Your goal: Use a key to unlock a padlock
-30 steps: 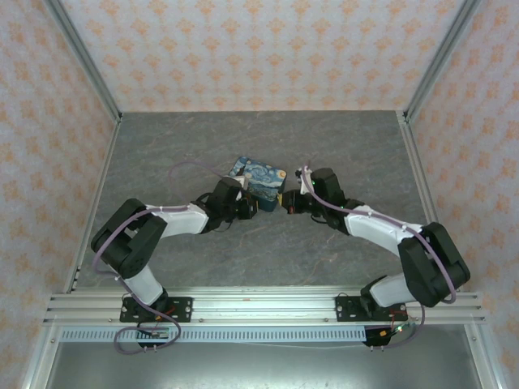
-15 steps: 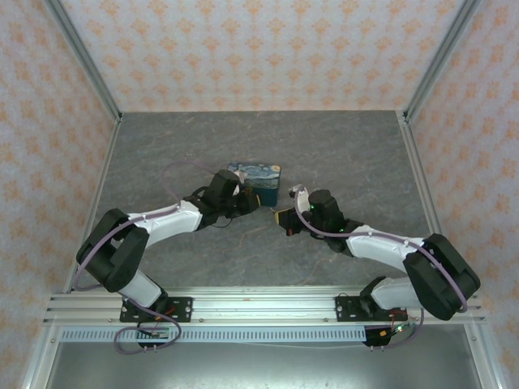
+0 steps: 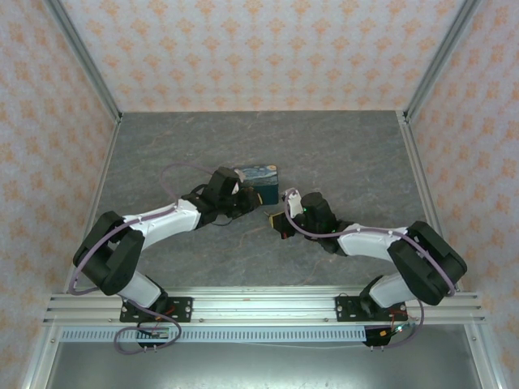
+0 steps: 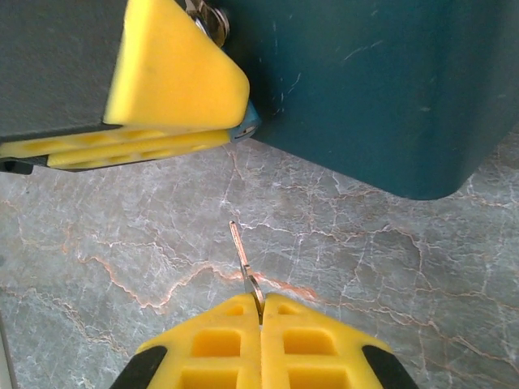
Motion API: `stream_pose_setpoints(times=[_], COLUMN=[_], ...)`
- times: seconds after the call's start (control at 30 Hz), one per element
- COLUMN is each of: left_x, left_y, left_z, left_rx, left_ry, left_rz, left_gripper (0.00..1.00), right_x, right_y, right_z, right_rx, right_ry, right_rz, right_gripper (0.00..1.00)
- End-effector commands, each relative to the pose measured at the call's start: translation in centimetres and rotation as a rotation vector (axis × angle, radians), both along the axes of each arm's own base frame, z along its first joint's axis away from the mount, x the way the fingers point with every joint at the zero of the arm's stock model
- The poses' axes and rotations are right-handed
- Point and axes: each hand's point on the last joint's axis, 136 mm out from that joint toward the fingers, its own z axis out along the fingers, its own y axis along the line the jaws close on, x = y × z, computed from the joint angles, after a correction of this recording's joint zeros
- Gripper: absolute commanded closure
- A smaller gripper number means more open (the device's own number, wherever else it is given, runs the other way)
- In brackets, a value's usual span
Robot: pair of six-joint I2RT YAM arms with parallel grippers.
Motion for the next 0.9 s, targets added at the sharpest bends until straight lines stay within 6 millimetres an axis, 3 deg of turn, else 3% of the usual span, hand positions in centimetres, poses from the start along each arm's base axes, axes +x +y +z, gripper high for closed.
stream_pose_setpoints(times=[0.0,0.87], left_x=[0.5,0.0], left_y=[-0.9,-1.0], left_z=[3.0,3.1], left_rx=[-0.053,-0.035], left_ry=[-0.05,-0.049], left_rz=[-0.009,-0.03], left_gripper=[0.82,0.83], right_x=[0.9,2.8], right_y=[1.1,1.8], right_z=[1.8,2.0], right_rx=[0.05,0.03], right_ry=[-0.064,-0.084], right_rz=[0.009,-0.021], right_gripper=[1.0,1.0])
